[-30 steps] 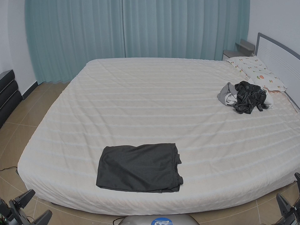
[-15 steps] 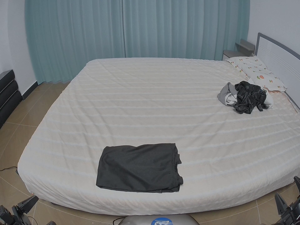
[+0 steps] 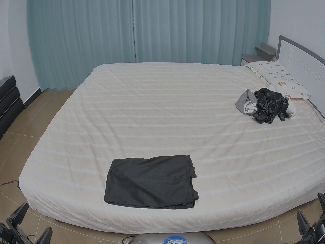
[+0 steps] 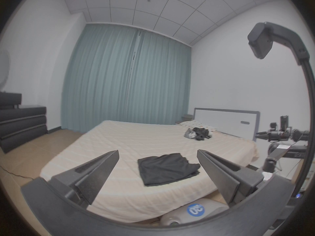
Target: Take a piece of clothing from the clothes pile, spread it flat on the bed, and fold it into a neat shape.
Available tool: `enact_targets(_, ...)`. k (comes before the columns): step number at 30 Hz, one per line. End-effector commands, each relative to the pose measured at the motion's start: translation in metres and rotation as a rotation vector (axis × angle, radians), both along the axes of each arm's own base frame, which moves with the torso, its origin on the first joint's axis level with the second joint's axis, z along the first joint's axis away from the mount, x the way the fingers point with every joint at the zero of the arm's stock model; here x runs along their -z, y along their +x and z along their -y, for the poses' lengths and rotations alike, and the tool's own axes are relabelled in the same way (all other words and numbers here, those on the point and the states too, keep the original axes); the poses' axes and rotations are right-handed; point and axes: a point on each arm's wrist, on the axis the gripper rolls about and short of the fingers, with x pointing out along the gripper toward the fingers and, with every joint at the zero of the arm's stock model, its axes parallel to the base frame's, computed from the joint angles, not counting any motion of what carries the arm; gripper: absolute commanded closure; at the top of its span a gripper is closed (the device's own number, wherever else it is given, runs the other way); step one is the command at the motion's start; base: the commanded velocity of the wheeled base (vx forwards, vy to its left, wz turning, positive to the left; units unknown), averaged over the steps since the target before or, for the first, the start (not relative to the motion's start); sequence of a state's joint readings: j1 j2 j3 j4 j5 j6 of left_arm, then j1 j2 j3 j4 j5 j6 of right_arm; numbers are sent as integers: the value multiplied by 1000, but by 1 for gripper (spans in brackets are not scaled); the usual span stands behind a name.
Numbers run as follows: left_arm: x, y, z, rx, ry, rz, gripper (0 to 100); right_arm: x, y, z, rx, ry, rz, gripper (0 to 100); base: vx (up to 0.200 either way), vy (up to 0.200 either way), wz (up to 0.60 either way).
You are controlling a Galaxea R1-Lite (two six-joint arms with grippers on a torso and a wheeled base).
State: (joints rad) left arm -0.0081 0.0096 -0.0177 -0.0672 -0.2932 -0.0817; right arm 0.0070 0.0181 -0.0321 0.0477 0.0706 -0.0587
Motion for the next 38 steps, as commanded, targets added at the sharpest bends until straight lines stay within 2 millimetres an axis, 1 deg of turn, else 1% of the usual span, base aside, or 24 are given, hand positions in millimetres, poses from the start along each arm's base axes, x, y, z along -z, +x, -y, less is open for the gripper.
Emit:
enact_targets(1, 5, 2, -1, -68, 42, -10, 0, 1, -1, 0, 4, 3, 13, 0, 0, 0, 0)
enact_targets(2, 5, 2, -1, -68, 42, -10, 0, 1, -1, 0, 4, 3, 13, 0, 0, 0, 0)
enact_targets(7, 5, 2, -4, -176, 35, -16, 0, 4, 0, 1, 61, 53, 10, 0, 0, 0, 0)
enact_targets(15, 5, 2, -4, -189, 34, -17, 0, 4, 1, 1, 70, 65, 29, 0, 0, 0, 0)
enact_targets(18, 5, 3, -6, -264, 33, -18, 0, 4, 1, 1, 70, 68, 31, 0, 0, 0, 0)
enact_targets(19, 8, 3, -7, -338, 25, -45, 0, 4, 1, 1, 70, 70, 29, 0, 0, 0, 0)
enact_targets(20, 11, 3, -8, -352, 30, -74, 0, 4, 1, 1, 70, 68, 29, 0, 0, 0, 0)
enact_targets(21, 12, 2, -8, -341, 34, -93, 0, 4, 1, 1, 70, 62, 29, 0, 0, 0, 0)
enact_targets(27, 12, 2, -6, -252, 73, -71, 0, 4, 1, 1, 70, 61, 29, 0, 0, 0, 0)
enact_targets(38, 11, 2, -5, -252, 79, -67, 0, 4, 1, 1, 68, 62, 29, 0, 0, 0, 0)
